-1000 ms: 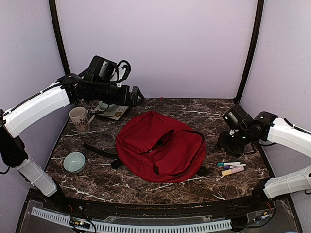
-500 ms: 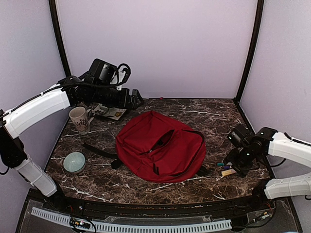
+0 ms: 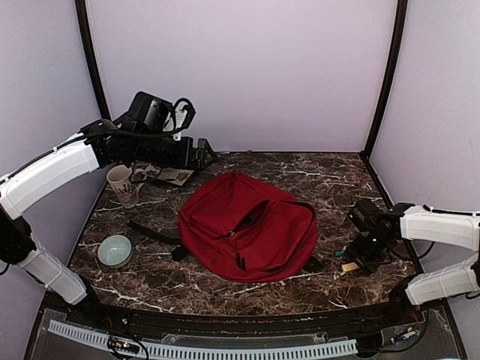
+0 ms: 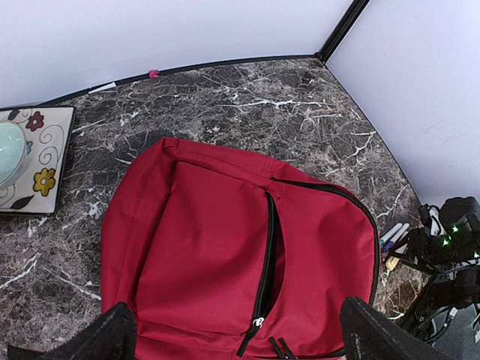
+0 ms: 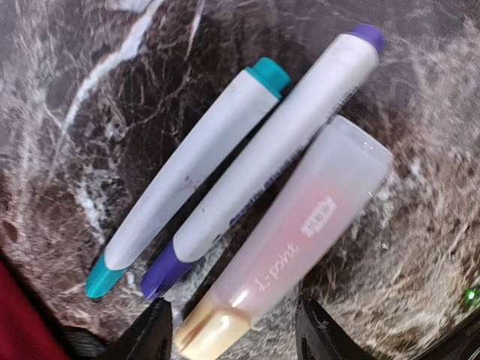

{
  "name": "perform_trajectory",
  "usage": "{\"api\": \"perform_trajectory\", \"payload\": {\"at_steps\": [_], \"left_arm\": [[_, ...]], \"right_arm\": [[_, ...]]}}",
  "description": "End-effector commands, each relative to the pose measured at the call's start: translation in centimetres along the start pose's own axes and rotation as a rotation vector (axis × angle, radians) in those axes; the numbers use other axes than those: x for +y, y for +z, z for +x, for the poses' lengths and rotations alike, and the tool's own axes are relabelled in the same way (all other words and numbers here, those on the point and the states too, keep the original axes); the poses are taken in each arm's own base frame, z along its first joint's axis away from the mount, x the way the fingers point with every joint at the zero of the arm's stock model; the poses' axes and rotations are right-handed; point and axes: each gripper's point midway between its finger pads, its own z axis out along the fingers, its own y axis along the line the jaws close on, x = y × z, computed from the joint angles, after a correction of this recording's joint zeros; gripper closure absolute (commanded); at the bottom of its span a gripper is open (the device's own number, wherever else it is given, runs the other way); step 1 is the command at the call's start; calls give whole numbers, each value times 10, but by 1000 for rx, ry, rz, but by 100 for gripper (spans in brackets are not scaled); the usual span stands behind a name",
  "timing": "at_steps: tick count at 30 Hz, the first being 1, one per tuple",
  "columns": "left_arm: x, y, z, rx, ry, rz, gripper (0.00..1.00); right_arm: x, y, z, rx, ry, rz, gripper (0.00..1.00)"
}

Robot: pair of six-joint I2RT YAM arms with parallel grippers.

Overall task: Pack the student bag
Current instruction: Pick up the pen from the corner of the board.

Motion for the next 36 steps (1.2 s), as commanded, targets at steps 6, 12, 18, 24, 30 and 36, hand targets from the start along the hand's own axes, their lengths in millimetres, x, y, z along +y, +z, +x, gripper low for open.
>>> {"api": "perform_trajectory", "payload": {"at_steps": [6, 12, 18, 24, 30, 36], "left_arm": [[6, -17, -1, -31, -8, -12, 3], [5, -15, 1, -28, -10, -9, 3], [2, -11, -3, -29, -5, 1, 3], [1, -9, -5, -30, 0, 3, 3], [2, -8, -4, -25, 2, -2, 3], [4, -8, -3, -25, 7, -10, 3]], "right_arm": [[-6, 11, 7, 42, -64, 15, 56], [-13, 12, 10, 48, -83, 13, 61], [-11, 15, 8, 42, -124, 22, 47], [-12, 19, 8, 50, -170, 64, 61], [-11, 24, 10, 71, -210, 79, 65], [-10, 26, 8, 76, -263, 120, 64]]}}
